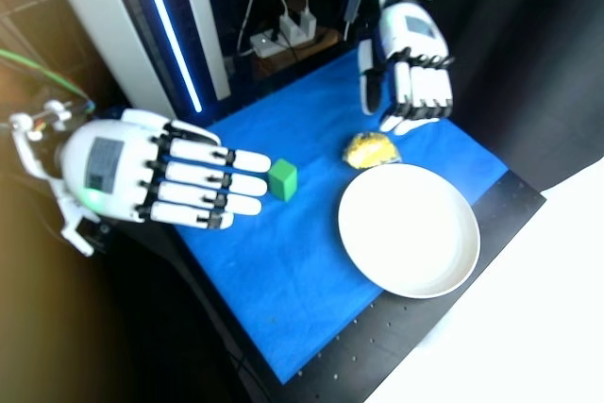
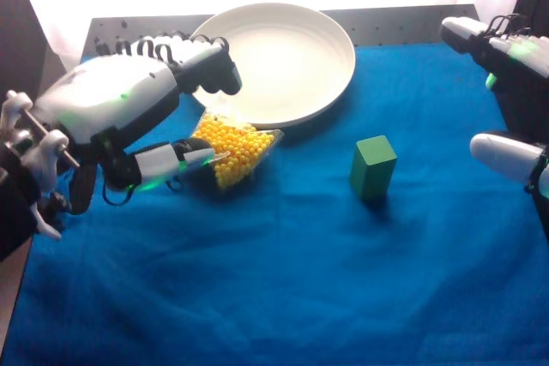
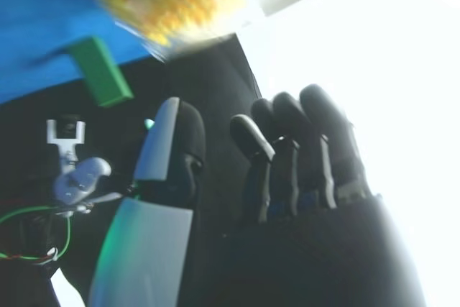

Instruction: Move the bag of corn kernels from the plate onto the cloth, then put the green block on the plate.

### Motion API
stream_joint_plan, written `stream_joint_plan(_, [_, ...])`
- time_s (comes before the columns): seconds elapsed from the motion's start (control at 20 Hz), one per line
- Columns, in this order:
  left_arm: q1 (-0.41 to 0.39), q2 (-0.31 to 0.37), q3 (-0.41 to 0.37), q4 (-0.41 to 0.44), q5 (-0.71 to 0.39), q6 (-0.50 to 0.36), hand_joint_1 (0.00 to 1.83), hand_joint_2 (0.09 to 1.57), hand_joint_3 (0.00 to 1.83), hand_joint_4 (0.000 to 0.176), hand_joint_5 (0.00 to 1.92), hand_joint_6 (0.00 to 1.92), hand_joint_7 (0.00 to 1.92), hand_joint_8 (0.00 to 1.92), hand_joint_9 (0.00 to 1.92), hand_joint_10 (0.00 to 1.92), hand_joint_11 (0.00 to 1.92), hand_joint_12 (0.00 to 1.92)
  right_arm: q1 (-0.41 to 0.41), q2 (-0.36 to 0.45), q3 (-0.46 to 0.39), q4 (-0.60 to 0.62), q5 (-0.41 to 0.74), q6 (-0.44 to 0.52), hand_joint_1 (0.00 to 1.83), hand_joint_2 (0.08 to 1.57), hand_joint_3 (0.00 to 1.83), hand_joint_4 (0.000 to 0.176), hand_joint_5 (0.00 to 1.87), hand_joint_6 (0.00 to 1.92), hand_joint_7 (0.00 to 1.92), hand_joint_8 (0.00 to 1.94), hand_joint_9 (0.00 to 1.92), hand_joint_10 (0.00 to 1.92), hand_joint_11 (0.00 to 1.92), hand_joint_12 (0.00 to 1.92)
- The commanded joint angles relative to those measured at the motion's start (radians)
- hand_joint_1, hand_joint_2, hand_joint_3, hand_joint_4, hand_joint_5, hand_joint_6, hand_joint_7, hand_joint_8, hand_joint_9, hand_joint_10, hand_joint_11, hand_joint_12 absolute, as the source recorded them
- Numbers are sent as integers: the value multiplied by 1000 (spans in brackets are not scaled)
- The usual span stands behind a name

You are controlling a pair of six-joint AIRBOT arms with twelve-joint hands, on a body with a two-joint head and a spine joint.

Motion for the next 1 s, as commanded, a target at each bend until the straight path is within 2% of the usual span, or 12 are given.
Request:
stream_joint_plan(0.0, [-6, -5, -1, 13, -137, -13, 798, 1264, 0, 11, 7, 693, 46, 635, 0, 890, 0, 1666, 5, 0, -1, 8, 125, 8, 565, 1445, 0, 0, 0, 0, 0, 0, 0, 318, 0, 1664])
stream_joint_plan(0.1, [10, 8, -19, 12, -174, -15, 751, 1213, 0, 30, 0, 205, 61, 159, 0, 219, 0, 1077, 5, 1, -1, 5, 125, 8, 643, 1431, 0, 0, 0, 0, 0, 0, 0, 201, 0, 1599])
stream_joint_plan(0.2, [26, 32, -39, 12, -206, -16, 736, 1173, 0, 73, 0, 13, 38, 29, 7, 98, 0, 840, 5, 4, -1, 1, 125, 8, 722, 1409, 0, 0, 0, 0, 0, 0, 0, 204, 0, 1572])
stream_joint_plan(0.25, [35, 44, -47, 11, -216, -16, 735, 1159, 0, 78, 0, 2, 34, 18, 25, 91, 0, 819, 5, 4, -1, -1, 125, 8, 732, 1400, 0, 0, 0, 0, 0, 0, 0, 236, 0, 1557])
stream_joint_plan(0.35, [36, 43, -42, 7, -204, -16, 730, 1145, 0, 64, 24, 4, 0, 0, 0, 3, 0, 413, 5, 4, -1, -1, 125, 8, 605, 1424, 0, 0, 0, 0, 0, 0, 0, 228, 0, 1577])
stream_joint_plan(0.45, [35, 35, -37, 6, -193, -16, 749, 1142, 0, 84, 13, 0, 0, 0, 0, 0, 0, 193, 5, 4, -1, -1, 125, 8, 681, 1408, 0, 0, 0, 0, 0, 0, 0, 207, 0, 1459])
stream_joint_plan(0.55, [35, 22, -30, 6, -171, -16, 807, 1155, 1, 36, 78, 20, 50, 7, 24, 11, 0, 498, 5, 4, -1, -1, 125, 8, 654, 1420, 0, 0, 0, 0, 0, 0, 0, 194, 0, 1562])
stream_joint_plan(0.6, [35, 16, -26, 5, -157, -16, 781, 1167, 2, 26, 135, 40, 106, 20, 73, 40, 0, 815, 5, 4, -1, 0, 125, 8, 594, 1432, 6, 0, 0, 0, 0, 0, 0, 217, 0, 1580])
stream_joint_plan(0.8, [34, -27, 10, -11, -90, -16, 855, 1180, 0, 55, 197, 179, 217, 25, 0, 556, 0, 1408, 5, 3, -1, 0, 124, 8, 545, 1452, 9, 0, 0, 0, 0, 0, 0, 257, 0, 1624])
stream_joint_plan(0.85, [34, -36, 16, -16, -79, -16, 983, 1150, 0, 21, 117, 510, 242, 54, 0, 699, 0, 1646, 5, 3, -1, 0, 124, 8, 507, 1461, 10, 0, 0, 0, 0, 0, 0, 266, 0, 1609])
stream_joint_plan(0.9, [34, -38, 17, -16, -75, -16, 983, 1150, 0, 21, 117, 510, 242, 54, 0, 699, 0, 1646, 5, 3, -1, 0, 124, 8, 507, 1461, 10, 0, 0, 0, 0, 0, 0, 266, 0, 1609])
stream_joint_plan(0.95, [34, -44, 24, -20, -63, -16, 1037, 1134, 0, 25, 23, 755, 233, 75, 0, 730, 0, 1780, 5, 3, -1, 0, 124, 8, 561, 1452, 4, 0, 0, 0, 0, 0, 0, 188, 0, 1580])
